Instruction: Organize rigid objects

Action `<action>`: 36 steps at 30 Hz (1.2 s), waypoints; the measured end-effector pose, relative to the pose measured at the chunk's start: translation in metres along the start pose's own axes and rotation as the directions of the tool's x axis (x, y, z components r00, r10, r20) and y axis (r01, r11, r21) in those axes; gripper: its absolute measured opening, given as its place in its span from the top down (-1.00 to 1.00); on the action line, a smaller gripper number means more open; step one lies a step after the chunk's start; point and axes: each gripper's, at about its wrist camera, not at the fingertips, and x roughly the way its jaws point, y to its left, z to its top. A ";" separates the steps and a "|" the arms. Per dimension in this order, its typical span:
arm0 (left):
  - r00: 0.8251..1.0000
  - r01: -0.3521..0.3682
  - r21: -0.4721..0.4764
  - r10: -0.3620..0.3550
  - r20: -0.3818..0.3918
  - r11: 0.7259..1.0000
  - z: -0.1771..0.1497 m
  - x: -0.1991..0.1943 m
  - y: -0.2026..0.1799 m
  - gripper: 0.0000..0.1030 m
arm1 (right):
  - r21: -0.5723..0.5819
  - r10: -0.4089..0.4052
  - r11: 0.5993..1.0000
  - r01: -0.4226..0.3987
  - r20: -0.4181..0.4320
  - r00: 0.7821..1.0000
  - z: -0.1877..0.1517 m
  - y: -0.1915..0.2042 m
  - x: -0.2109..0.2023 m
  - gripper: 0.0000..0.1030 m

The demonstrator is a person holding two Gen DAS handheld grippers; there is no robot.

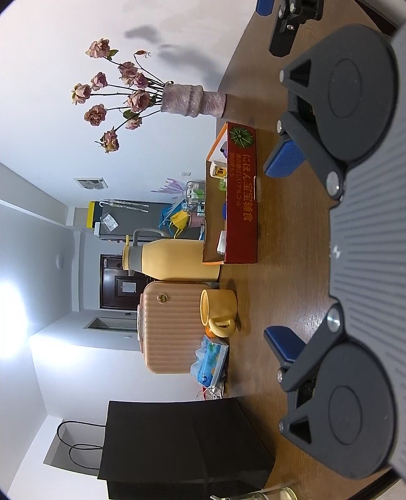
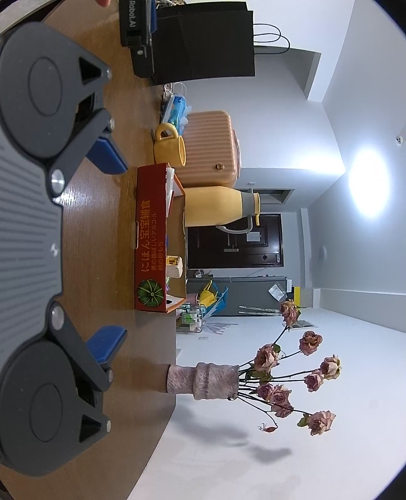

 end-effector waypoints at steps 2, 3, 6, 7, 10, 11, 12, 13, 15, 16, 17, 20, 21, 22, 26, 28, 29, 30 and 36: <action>1.000 0.000 0.000 0.000 0.000 1.000 0.000 0.000 0.000 -1.00 | 0.000 0.000 1.000 0.000 -0.001 1.000 0.000 0.000 0.001 -1.00; 1.000 0.000 0.000 0.000 -0.001 1.000 0.000 0.000 0.000 -1.00 | 0.000 0.000 1.000 0.000 -0.001 1.000 0.000 0.000 0.001 -1.00; 1.000 -0.001 0.000 0.001 -0.002 1.000 -0.001 0.000 0.000 -1.00 | 0.000 0.003 1.000 -0.003 -0.004 1.000 0.000 0.000 0.001 -1.00; 1.000 -0.001 0.000 0.001 -0.002 1.000 0.000 0.000 0.000 -1.00 | 0.000 0.003 1.000 -0.003 -0.005 1.000 0.000 0.000 0.002 -1.00; 1.000 0.000 0.000 0.000 -0.001 1.000 -0.001 0.000 0.000 -1.00 | 0.000 0.003 1.000 -0.003 -0.007 1.000 0.000 0.000 0.002 -1.00; 1.000 -0.001 0.001 0.001 -0.002 1.000 -0.001 0.000 0.000 -1.00 | 0.000 0.004 1.000 -0.004 -0.007 1.000 0.000 0.000 0.002 -1.00; 1.000 -0.001 0.000 0.001 -0.002 1.000 -0.001 0.000 0.000 -1.00 | 0.000 0.004 1.000 -0.004 -0.007 1.000 0.000 0.000 0.002 -1.00; 1.000 -0.001 0.000 0.001 -0.002 1.000 -0.001 0.000 0.000 -1.00 | 0.000 0.004 1.000 -0.004 -0.007 1.000 0.000 0.000 0.002 -1.00; 1.000 -0.001 0.000 0.001 -0.001 1.000 -0.001 0.001 0.000 -1.00 | -0.001 0.004 1.000 -0.004 -0.008 1.000 0.000 0.000 0.002 -1.00; 1.000 -0.001 0.001 0.001 -0.002 1.000 -0.001 0.001 0.000 -1.00 | -0.001 0.004 1.000 -0.004 -0.008 1.000 0.000 0.001 0.002 -1.00; 1.000 -0.001 0.000 0.001 -0.002 1.000 -0.001 0.001 0.000 -1.00 | -0.001 0.005 1.000 -0.005 -0.008 1.000 0.000 0.001 0.003 -1.00; 1.000 -0.005 0.000 0.005 -0.003 1.000 -0.001 0.001 0.001 -1.00 | 0.000 0.006 1.000 -0.006 -0.008 1.000 0.000 0.001 0.003 -1.00; 1.000 -0.004 0.000 0.004 -0.003 1.000 -0.002 0.001 0.001 -1.00 | 0.000 0.006 1.000 -0.006 -0.008 1.000 0.000 0.001 0.003 -1.00; 1.000 -0.004 -0.001 0.004 -0.004 1.000 -0.002 0.001 0.001 -1.00 | -0.001 0.007 1.000 -0.007 -0.009 1.000 0.000 0.001 0.003 -1.00; 1.000 -0.001 -0.003 0.001 -0.017 1.000 -0.002 0.003 0.001 -1.00 | -0.003 0.007 1.000 -0.007 -0.013 1.000 -0.002 0.004 0.004 -1.00; 1.000 -0.002 -0.003 0.002 -0.018 1.000 -0.002 0.003 0.000 -1.00 | -0.003 0.008 1.000 -0.008 -0.014 1.000 -0.002 0.004 0.005 -1.00; 1.000 -0.002 -0.002 0.002 -0.018 1.000 -0.002 0.003 0.000 -1.00 | -0.003 0.008 1.000 -0.008 -0.015 1.000 -0.002 0.004 0.005 -1.00; 1.000 -0.003 0.000 0.003 -0.019 1.000 -0.002 0.003 0.000 -1.00 | -0.003 0.007 1.000 -0.007 -0.015 1.000 -0.002 0.004 0.005 -1.00; 0.999 0.004 0.002 -0.004 -0.032 1.000 -0.001 0.005 0.001 -1.00 | -0.005 0.005 1.000 -0.005 -0.020 1.000 -0.002 0.004 0.006 -1.00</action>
